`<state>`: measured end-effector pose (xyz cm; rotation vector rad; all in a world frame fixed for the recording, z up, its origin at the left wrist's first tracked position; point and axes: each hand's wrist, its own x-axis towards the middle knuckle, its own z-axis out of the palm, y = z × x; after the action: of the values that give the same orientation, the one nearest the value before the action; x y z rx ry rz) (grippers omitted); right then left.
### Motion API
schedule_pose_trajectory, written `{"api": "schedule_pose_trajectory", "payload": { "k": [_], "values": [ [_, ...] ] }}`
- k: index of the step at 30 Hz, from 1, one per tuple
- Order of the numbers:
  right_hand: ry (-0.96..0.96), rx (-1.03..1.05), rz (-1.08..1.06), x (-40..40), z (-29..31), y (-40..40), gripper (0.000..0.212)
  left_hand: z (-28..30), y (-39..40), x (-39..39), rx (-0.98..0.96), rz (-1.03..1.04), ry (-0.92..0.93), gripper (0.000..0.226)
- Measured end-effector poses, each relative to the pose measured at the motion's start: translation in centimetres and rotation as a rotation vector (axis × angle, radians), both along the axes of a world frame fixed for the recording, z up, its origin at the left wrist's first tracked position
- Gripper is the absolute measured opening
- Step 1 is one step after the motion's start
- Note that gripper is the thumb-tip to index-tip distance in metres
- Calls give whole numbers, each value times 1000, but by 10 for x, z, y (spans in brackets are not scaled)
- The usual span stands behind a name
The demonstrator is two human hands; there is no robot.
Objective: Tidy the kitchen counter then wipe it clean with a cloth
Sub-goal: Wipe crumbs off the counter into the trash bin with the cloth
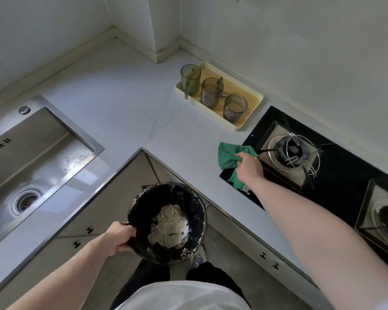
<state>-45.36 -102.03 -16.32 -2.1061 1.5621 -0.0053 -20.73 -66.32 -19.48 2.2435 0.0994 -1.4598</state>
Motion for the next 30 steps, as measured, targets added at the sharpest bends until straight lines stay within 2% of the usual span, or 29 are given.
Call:
{"api": "schedule_pose_trajectory", "payload": {
  "k": [6, 10, 15, 19, 22, 25, 27, 30],
  "values": [
    [-39, 20, 86, -30, 0, -1, 36, 4, 1, -24, 23, -8, -4, 21],
    [-30, -6, 32, -29, -2, 9, 35, 13, -10, -40, 18, -28, -14, 18],
    [-9, -59, 43, -22, -1, 39, 36, 17, -22, -56, 23, -47, -16, 18],
    [-68, -48, 103, -15, 3, 78, 38, 12, -19, -61, 31, -39, -6, 20],
    [-133, 31, 187, -8, -5, 126, 41, 14, -19, -66, 35, -45, -15, 18],
    [-223, 242, 212, -1, -7, 170, 41, 18, -21, -69, 26, -28, -13, 17],
    [-239, 301, 283, -1, -4, 175, 35, 19, -20, -70, 23, -20, -16, 16],
    [-322, 359, 282, -9, 12, 161, 34, 17, -18, -72, 20, -26, -24, 16]
  ]
}}
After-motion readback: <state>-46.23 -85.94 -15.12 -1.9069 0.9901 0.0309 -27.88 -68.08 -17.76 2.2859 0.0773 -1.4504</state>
